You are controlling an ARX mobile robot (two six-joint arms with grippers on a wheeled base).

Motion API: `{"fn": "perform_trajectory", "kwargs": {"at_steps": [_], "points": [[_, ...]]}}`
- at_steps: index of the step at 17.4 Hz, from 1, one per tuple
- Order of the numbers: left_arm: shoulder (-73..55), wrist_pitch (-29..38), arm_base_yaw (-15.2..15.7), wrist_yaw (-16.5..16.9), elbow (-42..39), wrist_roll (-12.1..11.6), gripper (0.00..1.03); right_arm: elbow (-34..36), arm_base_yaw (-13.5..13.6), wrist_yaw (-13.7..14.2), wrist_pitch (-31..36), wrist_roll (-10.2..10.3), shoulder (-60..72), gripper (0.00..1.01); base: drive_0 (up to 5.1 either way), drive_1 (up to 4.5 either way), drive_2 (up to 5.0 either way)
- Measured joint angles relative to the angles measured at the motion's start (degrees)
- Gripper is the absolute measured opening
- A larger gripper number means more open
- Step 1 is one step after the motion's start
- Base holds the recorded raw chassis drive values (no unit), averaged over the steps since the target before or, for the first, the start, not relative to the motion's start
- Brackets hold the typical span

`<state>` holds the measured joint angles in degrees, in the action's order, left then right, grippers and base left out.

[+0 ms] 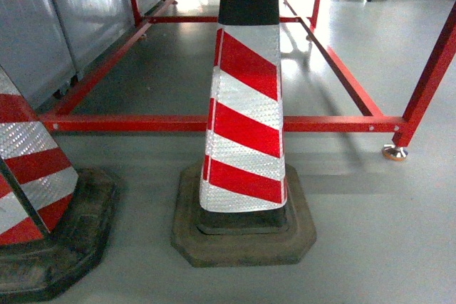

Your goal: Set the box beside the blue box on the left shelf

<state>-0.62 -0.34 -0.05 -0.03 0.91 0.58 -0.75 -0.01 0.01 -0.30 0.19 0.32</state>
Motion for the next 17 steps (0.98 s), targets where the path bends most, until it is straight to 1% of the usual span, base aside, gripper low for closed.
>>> {"fn": "perform_trajectory", "kwargs": {"at_steps": [9,17], "points": [[0.0,0.0,0.0,-0.2,0.0,0.0,0.98,0.0,0.0,0.0,0.0,0.0,0.0,0.98,0.0,0.0,0.0],[0.0,0.0,0.0,0.0,0.0,-0.5,0.98,0.0,0.0,0.0,0.0,-0.1,0.0,0.98,0.0,0.0,0.0]]}}
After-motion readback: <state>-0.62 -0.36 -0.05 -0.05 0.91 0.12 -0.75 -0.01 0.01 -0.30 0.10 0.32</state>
